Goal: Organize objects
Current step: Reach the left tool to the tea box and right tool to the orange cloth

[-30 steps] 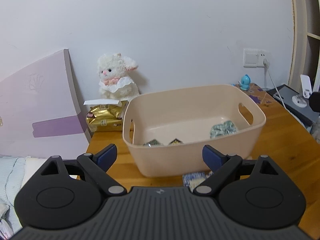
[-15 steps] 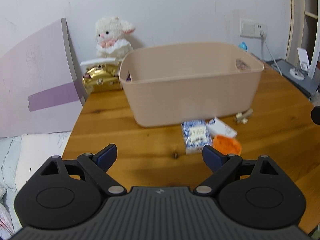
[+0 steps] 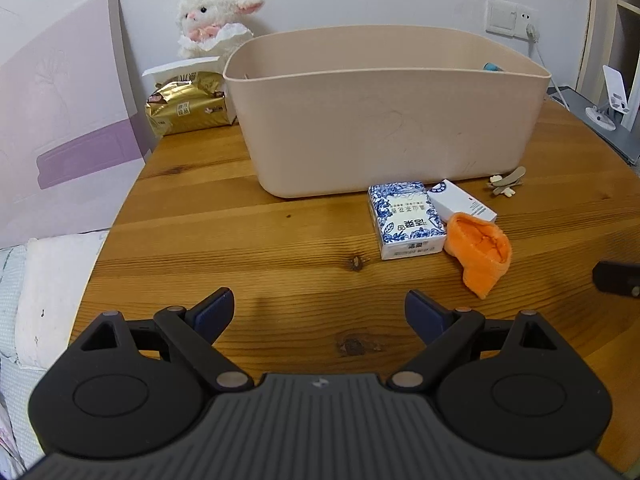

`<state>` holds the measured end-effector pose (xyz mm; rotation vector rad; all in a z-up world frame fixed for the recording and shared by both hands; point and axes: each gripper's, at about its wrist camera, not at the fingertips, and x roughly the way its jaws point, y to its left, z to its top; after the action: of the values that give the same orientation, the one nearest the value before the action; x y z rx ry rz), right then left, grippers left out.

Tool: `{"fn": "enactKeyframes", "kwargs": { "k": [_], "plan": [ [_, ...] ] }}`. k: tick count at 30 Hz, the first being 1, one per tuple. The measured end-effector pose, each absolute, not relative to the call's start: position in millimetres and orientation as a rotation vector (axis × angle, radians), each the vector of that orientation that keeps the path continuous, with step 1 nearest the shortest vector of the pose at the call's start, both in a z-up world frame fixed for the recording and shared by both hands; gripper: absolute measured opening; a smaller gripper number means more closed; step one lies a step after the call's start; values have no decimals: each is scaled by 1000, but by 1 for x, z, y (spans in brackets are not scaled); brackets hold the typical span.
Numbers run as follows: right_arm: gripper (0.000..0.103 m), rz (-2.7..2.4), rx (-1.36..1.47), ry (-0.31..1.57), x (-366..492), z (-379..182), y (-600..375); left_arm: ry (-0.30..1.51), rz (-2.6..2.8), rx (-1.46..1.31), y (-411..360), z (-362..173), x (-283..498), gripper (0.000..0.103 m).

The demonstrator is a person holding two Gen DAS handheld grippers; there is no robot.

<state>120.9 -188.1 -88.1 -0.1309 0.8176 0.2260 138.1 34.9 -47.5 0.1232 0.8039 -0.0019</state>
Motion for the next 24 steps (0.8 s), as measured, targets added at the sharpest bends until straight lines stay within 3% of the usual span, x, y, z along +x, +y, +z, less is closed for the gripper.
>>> {"fn": "enactKeyframes", "kwargs": {
  "k": [18,24],
  "plan": [
    [103,330,-175,864,165,-117,-137,826,-64,140,31,-60,174,93],
    [84,361,-191,861,171,-121,-132,835,-53,122,36,-61,184,93]
  ]
}}
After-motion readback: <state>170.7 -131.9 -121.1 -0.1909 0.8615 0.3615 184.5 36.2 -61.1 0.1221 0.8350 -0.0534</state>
